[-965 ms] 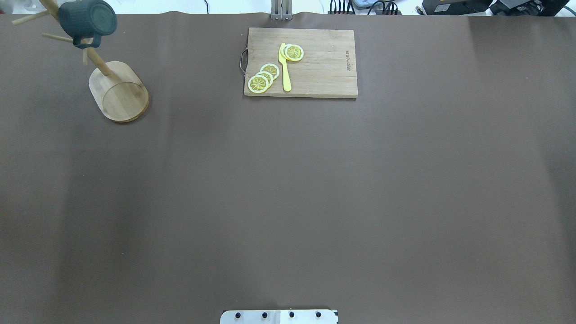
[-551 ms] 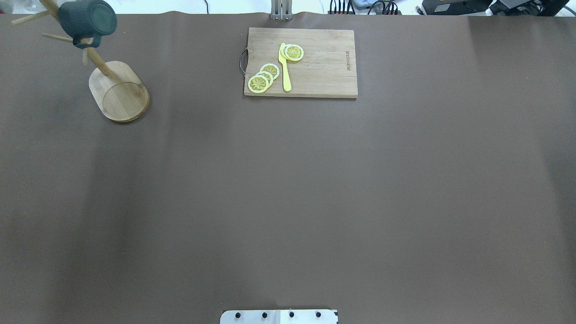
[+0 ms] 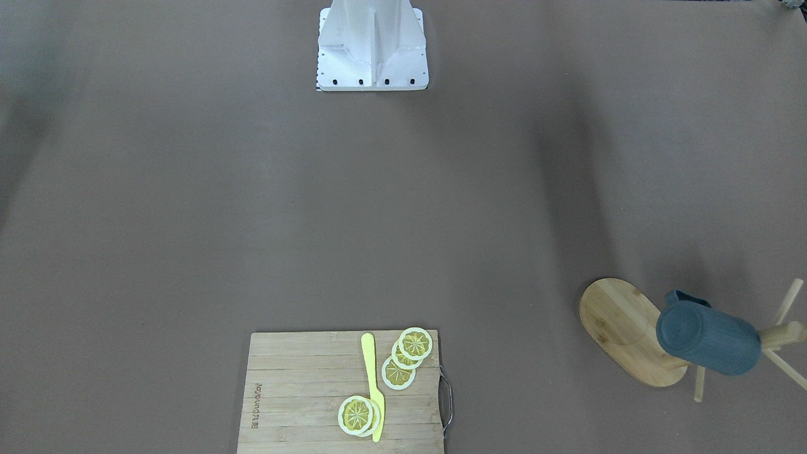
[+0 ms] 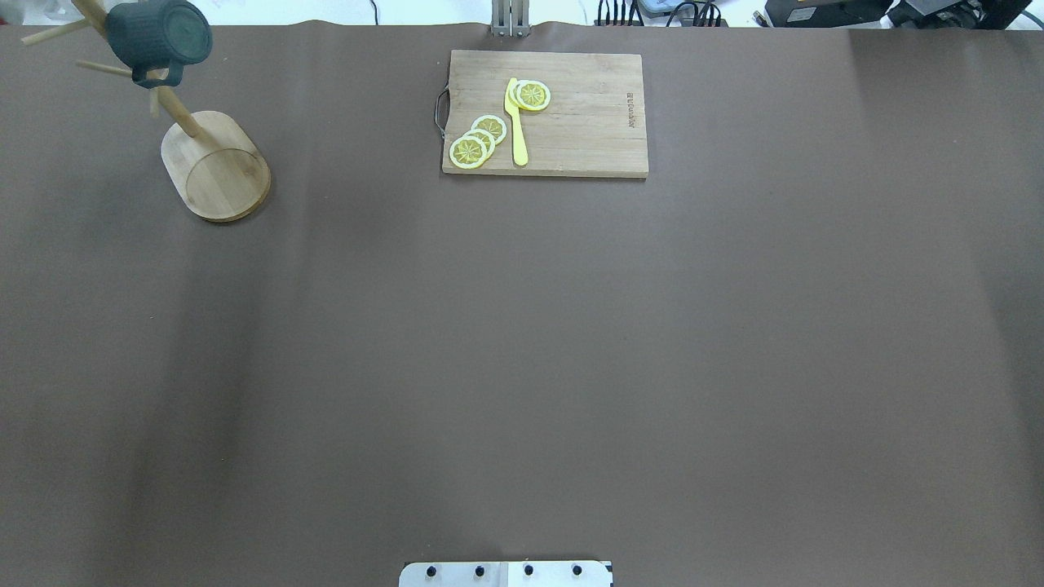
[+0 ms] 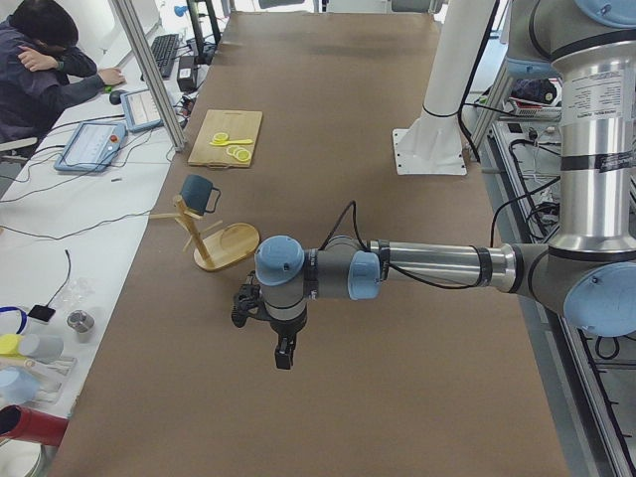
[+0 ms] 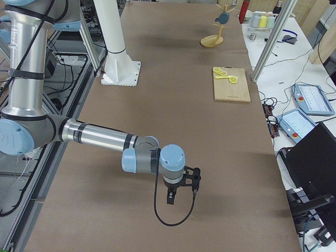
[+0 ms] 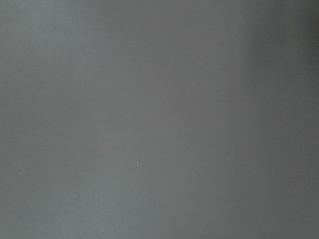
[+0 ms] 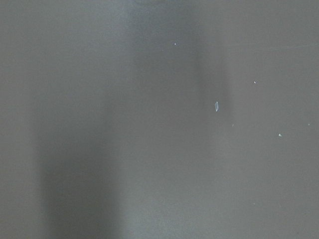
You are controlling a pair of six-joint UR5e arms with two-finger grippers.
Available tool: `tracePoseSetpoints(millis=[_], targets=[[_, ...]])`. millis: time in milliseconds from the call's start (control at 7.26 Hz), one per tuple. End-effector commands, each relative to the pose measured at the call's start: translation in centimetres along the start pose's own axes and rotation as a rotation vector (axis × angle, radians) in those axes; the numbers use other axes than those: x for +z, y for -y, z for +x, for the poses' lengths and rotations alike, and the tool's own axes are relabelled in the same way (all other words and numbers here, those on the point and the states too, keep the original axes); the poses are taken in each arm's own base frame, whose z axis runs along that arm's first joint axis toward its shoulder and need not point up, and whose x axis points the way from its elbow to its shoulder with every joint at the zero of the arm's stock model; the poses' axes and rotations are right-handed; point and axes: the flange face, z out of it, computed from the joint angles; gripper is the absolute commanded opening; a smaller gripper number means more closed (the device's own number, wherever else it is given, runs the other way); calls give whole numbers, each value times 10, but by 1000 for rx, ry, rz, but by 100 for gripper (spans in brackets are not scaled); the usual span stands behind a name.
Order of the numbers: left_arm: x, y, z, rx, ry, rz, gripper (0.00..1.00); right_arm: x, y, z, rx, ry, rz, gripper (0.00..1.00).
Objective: Hang cup on storage rack
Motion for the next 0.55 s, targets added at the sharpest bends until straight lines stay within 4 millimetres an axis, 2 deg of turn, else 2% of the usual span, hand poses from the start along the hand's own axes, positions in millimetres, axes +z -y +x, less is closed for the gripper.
tracePoseSetpoints(millis=[0,413], targets=[[-4,3,14,16,-108,33,99,-3,5,-7,-13,5,5,100],[-3,2,16,17,-143,32,99,-10,9,-29,-44,62,9,100]])
